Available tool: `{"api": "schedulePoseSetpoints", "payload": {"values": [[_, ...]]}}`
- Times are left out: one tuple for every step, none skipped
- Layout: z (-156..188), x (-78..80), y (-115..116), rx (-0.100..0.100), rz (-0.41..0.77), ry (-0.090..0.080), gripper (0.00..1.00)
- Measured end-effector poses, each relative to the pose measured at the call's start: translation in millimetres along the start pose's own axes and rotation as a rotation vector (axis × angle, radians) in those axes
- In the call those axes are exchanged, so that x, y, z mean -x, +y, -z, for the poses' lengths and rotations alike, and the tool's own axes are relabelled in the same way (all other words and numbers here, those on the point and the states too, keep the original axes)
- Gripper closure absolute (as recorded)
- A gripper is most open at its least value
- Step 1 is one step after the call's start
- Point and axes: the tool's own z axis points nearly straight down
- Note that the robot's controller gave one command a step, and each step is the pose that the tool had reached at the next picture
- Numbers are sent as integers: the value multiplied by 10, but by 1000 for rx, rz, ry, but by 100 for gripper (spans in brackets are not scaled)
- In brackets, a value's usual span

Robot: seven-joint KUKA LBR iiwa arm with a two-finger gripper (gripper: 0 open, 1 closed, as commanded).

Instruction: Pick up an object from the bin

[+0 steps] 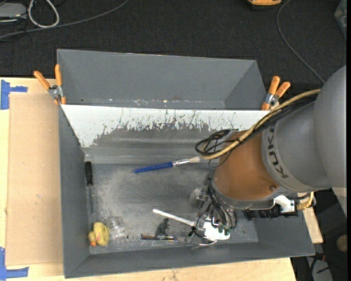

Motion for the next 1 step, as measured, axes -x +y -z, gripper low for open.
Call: {"api": "schedulePoseSetpoints", "payload": {"values": [[23,1,174,3,-340,-4,100]]}}
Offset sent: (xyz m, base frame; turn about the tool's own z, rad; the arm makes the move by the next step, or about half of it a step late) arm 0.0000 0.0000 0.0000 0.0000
